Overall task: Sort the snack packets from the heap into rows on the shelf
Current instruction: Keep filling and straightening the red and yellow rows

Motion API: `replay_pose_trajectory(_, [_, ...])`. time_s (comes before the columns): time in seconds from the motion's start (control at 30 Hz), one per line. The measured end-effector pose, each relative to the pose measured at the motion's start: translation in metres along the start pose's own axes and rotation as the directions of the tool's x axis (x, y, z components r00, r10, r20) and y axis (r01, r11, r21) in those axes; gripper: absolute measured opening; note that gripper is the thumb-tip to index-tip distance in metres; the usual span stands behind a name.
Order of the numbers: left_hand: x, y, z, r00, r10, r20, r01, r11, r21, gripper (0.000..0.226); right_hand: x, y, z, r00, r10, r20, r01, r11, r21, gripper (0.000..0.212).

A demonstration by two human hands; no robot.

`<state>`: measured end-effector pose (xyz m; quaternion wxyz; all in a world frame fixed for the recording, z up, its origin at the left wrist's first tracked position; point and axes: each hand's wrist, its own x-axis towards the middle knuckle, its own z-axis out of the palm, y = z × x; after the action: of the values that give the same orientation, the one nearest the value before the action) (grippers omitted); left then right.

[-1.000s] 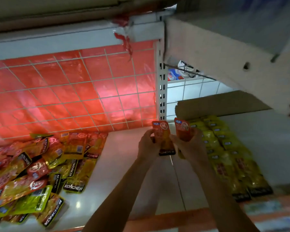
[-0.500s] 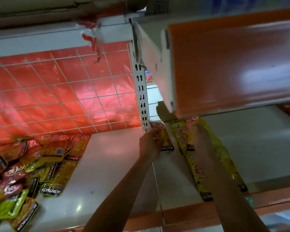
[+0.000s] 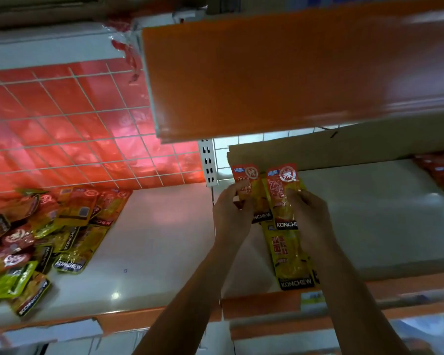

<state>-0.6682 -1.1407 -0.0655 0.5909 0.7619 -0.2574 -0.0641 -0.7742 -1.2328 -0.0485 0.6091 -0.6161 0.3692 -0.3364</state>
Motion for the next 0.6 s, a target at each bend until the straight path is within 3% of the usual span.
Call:
replay_pose_trajectory(0.27, [-0.029,0.022,0.033,0.976,0.037,0.216,-0.03,0.999,-0.035,0.032,-0.022,0.004,-0.048,0.981,0.037,-0.191,-0.036,0.999,0.01,0.016])
replay_pose_trajectory(0.43, [-0.043,0.033,0.065,0.933,0.108,0.343,-0.1,0.994,-0.04,0.053,-0.023,0.014,-0.084,0.962,0.036,-0.271,-0.029,0.999,0.031,0.007])
replay_pose_trajectory(0.6, [-0.044,0.042,0.115,0.922,0.128,0.366,-0.144,0.99,0.015,0.053,0.001,0.021,-0.127,0.959,0.026,-0.281,-0.014,0.999,0.045,0.02])
